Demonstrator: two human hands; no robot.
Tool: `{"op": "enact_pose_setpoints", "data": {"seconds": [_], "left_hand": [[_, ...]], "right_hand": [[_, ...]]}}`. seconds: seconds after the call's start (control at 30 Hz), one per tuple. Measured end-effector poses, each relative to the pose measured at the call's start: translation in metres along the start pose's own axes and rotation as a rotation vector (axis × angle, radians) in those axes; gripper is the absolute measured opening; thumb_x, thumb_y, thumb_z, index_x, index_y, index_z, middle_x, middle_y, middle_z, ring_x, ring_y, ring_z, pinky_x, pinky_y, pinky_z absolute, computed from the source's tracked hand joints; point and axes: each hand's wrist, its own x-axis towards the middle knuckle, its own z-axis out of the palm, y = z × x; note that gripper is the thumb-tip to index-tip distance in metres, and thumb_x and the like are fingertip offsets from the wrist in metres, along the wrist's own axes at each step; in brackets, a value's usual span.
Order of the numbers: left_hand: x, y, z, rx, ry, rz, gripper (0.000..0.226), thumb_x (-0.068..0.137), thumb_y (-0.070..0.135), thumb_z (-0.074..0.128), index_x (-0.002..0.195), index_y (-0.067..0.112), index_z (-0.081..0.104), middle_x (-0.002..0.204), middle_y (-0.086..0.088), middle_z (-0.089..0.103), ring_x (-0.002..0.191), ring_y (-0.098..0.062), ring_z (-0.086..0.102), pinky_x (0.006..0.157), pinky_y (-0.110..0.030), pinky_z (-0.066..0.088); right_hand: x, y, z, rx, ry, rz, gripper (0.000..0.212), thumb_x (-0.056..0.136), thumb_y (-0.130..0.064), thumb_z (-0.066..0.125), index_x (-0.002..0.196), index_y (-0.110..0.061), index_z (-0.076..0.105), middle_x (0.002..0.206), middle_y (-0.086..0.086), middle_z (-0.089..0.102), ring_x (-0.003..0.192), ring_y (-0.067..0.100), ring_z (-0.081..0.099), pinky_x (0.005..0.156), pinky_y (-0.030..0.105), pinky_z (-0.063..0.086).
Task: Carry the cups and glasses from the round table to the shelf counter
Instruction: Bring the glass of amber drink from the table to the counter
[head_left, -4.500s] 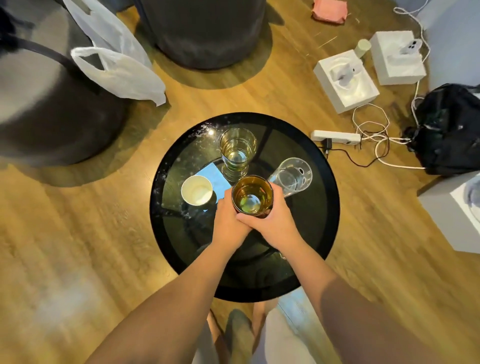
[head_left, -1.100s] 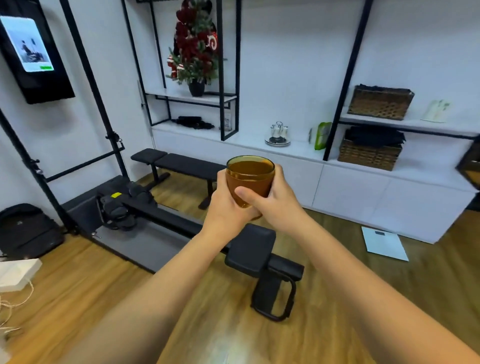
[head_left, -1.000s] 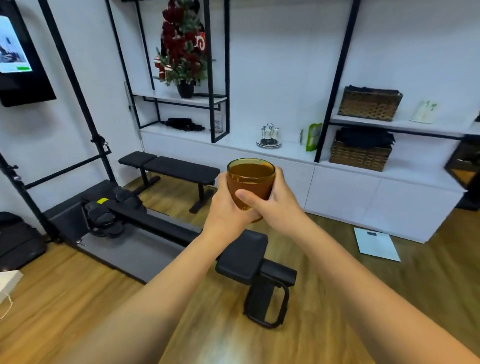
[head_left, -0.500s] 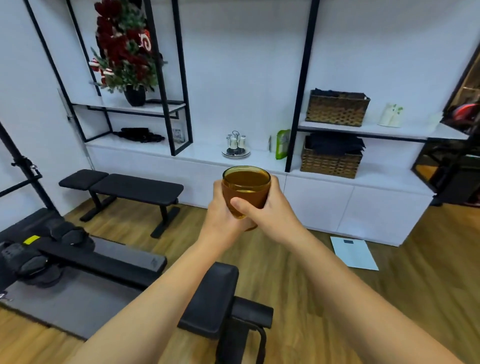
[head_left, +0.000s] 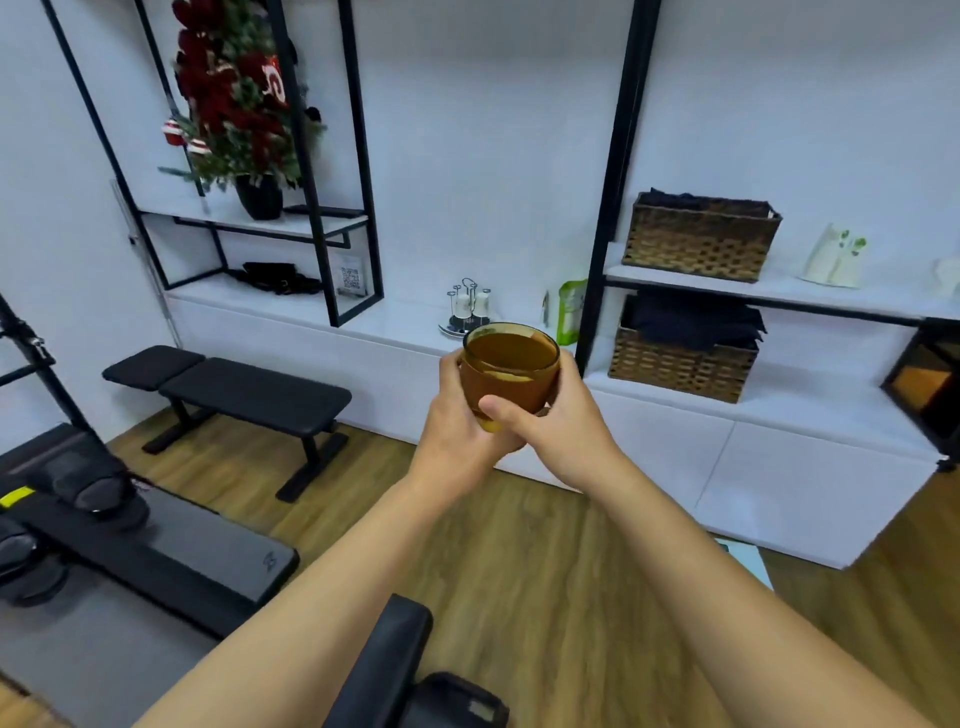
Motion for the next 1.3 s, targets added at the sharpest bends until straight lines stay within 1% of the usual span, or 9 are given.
{"op": "enact_pose_setpoints", "data": {"seconds": [0.1, 0.2, 0.33, 0.63, 0.77, 0.93, 1.07, 1.2, 1.3], "left_hand": [[0.035, 0.010, 0.043, -0.026, 0.040, -0.011, 0.081, 0.065, 0.049, 0.083, 0.122, 0.065, 0.027, 0.116, 0.034, 0.065, 0.104, 0.009, 0.068, 0.081, -0.009, 0.052], [0.068, 0.008, 0.079, -0.048, 0.040, 0.004, 0.082, 0.068, 0.050, 0.084, 0.127, 0.056, 0.027, 0.126, 0.022, 0.062, 0.110, 0.005, 0.067, 0.086, -0.012, 0.053], [0.103, -0.010, 0.110, -0.013, -0.048, 0.001, 0.095, 0.076, 0.038, 0.085, 0.146, 0.048, 0.021, 0.130, 0.026, 0.060, 0.117, -0.001, 0.067, 0.092, -0.019, 0.056], [0.228, -0.087, 0.155, -0.034, 0.000, -0.045, 0.100, 0.073, 0.042, 0.087, 0.150, 0.055, 0.025, 0.130, 0.027, 0.063, 0.115, -0.001, 0.069, 0.090, -0.019, 0.059], [0.294, -0.132, 0.161, -0.012, 0.078, -0.063, 0.093, 0.072, 0.041, 0.089, 0.141, 0.055, 0.027, 0.125, 0.024, 0.065, 0.110, -0.001, 0.071, 0.087, -0.020, 0.059], [0.377, -0.183, 0.154, 0.044, 0.149, -0.124, 0.083, 0.070, 0.048, 0.087, 0.122, 0.068, 0.025, 0.127, 0.017, 0.063, 0.109, 0.002, 0.069, 0.082, -0.013, 0.056], [0.425, -0.211, 0.136, 0.116, 0.117, -0.139, 0.086, 0.072, 0.045, 0.089, 0.135, 0.052, 0.030, 0.123, 0.019, 0.062, 0.108, 0.003, 0.068, 0.086, -0.018, 0.058], [0.469, -0.242, 0.112, 0.175, 0.104, -0.134, 0.092, 0.078, 0.025, 0.090, 0.141, 0.055, 0.031, 0.123, 0.022, 0.059, 0.103, 0.001, 0.070, 0.084, -0.015, 0.057], [0.501, -0.267, 0.096, 0.243, 0.142, -0.120, 0.096, 0.080, 0.016, 0.089, 0.151, 0.047, 0.033, 0.132, 0.013, 0.058, 0.115, -0.005, 0.066, 0.093, -0.018, 0.056]], "right_hand": [[0.043, 0.015, -0.038, 0.061, 0.024, 0.013, 0.071, 0.075, -0.027, 0.090, 0.134, -0.022, 0.050, 0.121, -0.011, 0.066, 0.108, -0.003, 0.064, 0.087, 0.016, 0.052], [0.086, 0.029, -0.072, 0.050, -0.021, -0.005, 0.066, 0.076, -0.027, 0.089, 0.130, -0.022, 0.052, 0.116, -0.014, 0.067, 0.100, -0.008, 0.064, 0.078, 0.008, 0.049], [0.129, 0.060, -0.098, 0.083, -0.034, 0.025, 0.066, 0.078, -0.035, 0.086, 0.133, -0.025, 0.051, 0.116, -0.015, 0.067, 0.100, -0.009, 0.064, 0.077, 0.008, 0.050], [0.254, 0.136, -0.115, 0.259, -0.030, 0.095, 0.066, 0.072, -0.051, 0.079, 0.129, -0.027, 0.056, 0.105, -0.019, 0.074, 0.097, -0.006, 0.069, 0.074, 0.013, 0.055], [0.331, 0.167, -0.102, 0.209, -0.054, 0.070, 0.062, 0.077, -0.048, 0.079, 0.130, -0.025, 0.058, 0.113, -0.012, 0.072, 0.097, -0.006, 0.068, 0.077, 0.014, 0.055], [0.429, 0.208, -0.076, 0.108, -0.069, 0.077, 0.062, 0.076, -0.057, 0.080, 0.127, -0.029, 0.060, 0.114, -0.011, 0.072, 0.104, 0.005, 0.069, 0.092, 0.034, 0.058], [0.485, 0.237, -0.062, 0.067, -0.078, 0.131, 0.074, 0.064, -0.082, 0.070, 0.120, -0.033, 0.065, 0.106, -0.015, 0.074, 0.098, 0.004, 0.071, 0.088, 0.042, 0.061], [0.541, 0.266, -0.040, 0.103, -0.161, 0.211, 0.078, 0.059, -0.087, 0.069, 0.110, -0.028, 0.071, 0.094, -0.003, 0.078, 0.088, 0.022, 0.075, 0.083, 0.050, 0.061], [0.584, 0.283, -0.021, 0.160, -0.247, 0.277, 0.068, 0.063, -0.082, 0.072, 0.106, -0.028, 0.071, 0.092, -0.005, 0.078, 0.080, 0.025, 0.077, 0.071, 0.039, 0.063]]}}
